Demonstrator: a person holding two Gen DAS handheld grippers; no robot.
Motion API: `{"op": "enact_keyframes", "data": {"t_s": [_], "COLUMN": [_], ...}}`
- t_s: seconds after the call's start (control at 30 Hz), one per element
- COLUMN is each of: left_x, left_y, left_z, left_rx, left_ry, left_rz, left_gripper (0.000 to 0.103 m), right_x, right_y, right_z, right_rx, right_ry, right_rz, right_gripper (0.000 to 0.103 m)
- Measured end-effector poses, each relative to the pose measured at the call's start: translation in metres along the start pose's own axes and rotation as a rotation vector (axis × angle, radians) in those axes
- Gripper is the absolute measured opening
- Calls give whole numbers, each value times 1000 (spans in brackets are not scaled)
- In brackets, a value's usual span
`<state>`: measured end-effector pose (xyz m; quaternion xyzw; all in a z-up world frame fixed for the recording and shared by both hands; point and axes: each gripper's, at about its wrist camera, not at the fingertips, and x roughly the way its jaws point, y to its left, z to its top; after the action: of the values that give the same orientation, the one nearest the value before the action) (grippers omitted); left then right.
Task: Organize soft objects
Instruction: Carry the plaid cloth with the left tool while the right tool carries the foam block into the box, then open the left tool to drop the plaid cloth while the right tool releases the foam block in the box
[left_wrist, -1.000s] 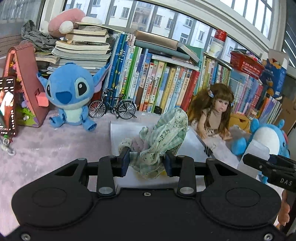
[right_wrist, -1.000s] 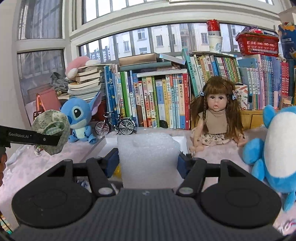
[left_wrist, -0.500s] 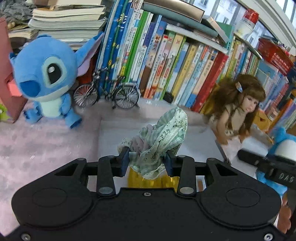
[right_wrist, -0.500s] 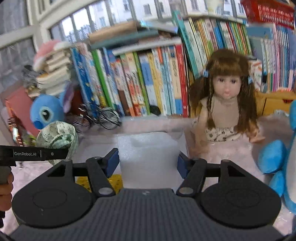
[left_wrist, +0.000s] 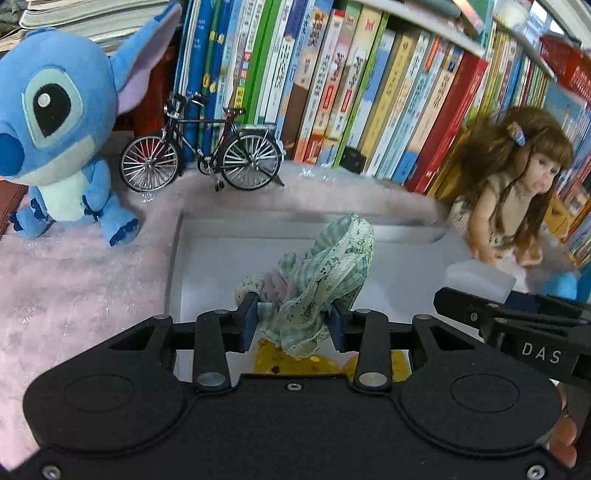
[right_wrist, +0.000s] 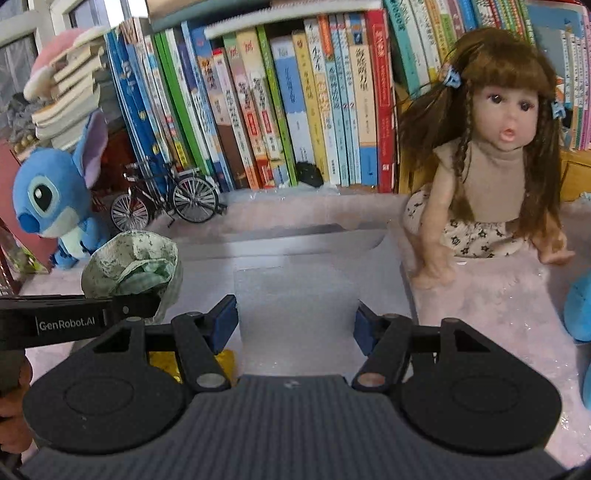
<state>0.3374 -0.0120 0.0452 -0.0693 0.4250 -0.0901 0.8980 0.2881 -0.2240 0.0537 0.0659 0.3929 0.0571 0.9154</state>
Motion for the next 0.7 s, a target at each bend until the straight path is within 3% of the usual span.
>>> {"op": "enact_keyframes", "data": {"t_s": [0.4,0.6,0.7], "left_x": [16,9,-3], "left_y": [1,6,9], "left_z": [-4,-1,2], "left_rx": [-5,-28,-45], "left_ry": [31,30,8], "left_rz": [-7,-49,-60], "left_gripper": [40,58,71], "right_x": [26,25,16], "right_y": [-2,-2,-3], "right_z": [-10,-11,-9], "right_rx": [2,24,32], "right_ry": [46,39,17], "right_rz": [-16,6,23], "right_gripper": [70,90,93]}}
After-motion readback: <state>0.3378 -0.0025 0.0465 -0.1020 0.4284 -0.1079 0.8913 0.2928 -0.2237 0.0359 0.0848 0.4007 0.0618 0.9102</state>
